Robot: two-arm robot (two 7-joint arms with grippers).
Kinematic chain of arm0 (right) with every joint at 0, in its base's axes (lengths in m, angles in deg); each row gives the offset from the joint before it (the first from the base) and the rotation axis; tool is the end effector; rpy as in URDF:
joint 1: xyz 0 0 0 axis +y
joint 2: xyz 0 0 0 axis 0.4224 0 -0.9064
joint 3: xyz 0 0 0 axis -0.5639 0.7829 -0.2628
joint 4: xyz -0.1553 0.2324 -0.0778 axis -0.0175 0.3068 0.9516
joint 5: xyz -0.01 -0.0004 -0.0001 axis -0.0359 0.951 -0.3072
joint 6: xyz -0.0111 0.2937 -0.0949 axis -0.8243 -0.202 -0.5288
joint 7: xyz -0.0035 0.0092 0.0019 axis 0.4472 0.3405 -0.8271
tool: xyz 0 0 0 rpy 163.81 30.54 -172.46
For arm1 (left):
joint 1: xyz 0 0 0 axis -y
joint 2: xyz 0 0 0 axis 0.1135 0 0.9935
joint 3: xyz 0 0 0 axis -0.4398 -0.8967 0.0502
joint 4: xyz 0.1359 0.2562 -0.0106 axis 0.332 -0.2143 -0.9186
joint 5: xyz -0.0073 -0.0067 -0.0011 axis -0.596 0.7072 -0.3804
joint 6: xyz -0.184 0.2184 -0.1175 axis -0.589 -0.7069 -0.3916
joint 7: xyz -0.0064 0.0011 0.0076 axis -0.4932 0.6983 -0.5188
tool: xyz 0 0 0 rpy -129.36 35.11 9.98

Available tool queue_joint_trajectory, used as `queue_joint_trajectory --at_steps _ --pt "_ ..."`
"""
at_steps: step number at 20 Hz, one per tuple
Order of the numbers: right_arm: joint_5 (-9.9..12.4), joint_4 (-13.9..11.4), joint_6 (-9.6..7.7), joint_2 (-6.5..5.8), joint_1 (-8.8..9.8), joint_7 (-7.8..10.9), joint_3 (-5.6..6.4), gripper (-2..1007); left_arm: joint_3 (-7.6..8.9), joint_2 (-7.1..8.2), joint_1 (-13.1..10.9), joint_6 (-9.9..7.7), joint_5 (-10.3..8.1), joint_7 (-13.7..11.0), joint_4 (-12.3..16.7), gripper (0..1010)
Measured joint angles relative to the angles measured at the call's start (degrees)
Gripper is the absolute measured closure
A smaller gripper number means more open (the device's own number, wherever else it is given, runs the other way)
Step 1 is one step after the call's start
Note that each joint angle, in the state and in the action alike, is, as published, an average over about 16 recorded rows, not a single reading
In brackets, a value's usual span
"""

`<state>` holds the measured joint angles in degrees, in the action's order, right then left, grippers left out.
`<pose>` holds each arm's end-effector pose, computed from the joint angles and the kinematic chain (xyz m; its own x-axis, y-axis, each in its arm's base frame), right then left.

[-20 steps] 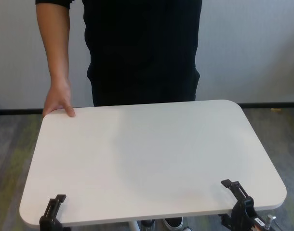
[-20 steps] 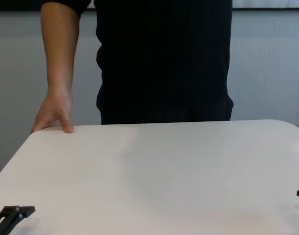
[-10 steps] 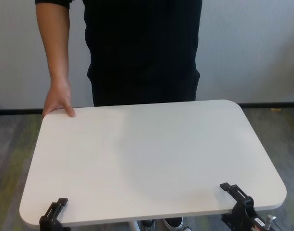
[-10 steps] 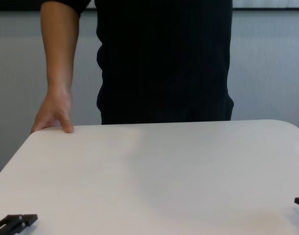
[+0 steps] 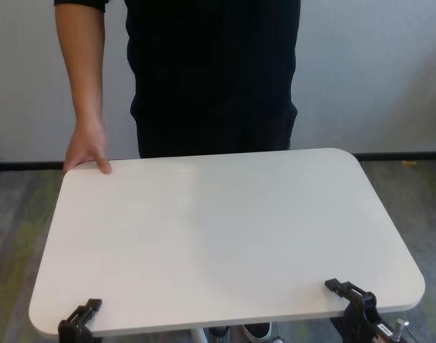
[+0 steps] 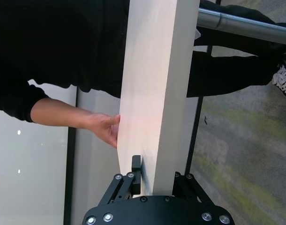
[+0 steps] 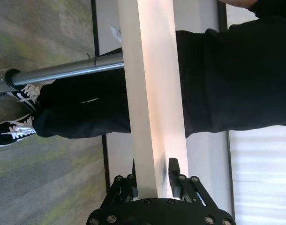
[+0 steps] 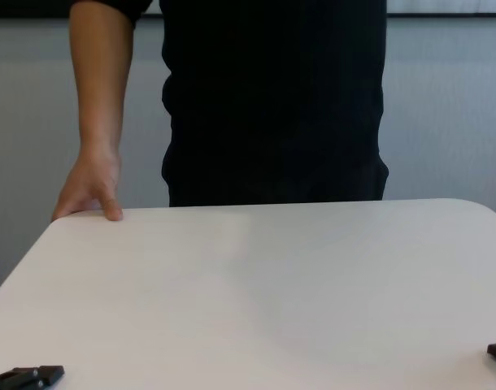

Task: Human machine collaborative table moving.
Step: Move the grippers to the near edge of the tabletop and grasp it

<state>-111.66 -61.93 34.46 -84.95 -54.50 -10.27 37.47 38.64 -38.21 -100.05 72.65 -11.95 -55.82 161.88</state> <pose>0.2425 -0.0452 -0.3516 0.2714 -0.0397 0.9616 0.8987 0.3680 -0.2384 0.2059 0.0057 -0.3744 0.1781 0.1353 0.9747 -0.9622 0.2314 0.1436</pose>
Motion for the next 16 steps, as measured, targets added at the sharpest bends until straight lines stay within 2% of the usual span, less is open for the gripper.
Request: queue_joint_trajectory --at_steps 7,16 --pt "-0.03 0.0 -0.02 0.0 0.0 0.0 -0.01 714 0.0 0.0 0.0 0.0 0.01 0.0 0.0 728" --pt "-0.03 0.0 -0.03 0.0 0.0 0.0 0.0 737 0.0 0.0 0.0 0.0 0.01 -0.01 0.0 736"
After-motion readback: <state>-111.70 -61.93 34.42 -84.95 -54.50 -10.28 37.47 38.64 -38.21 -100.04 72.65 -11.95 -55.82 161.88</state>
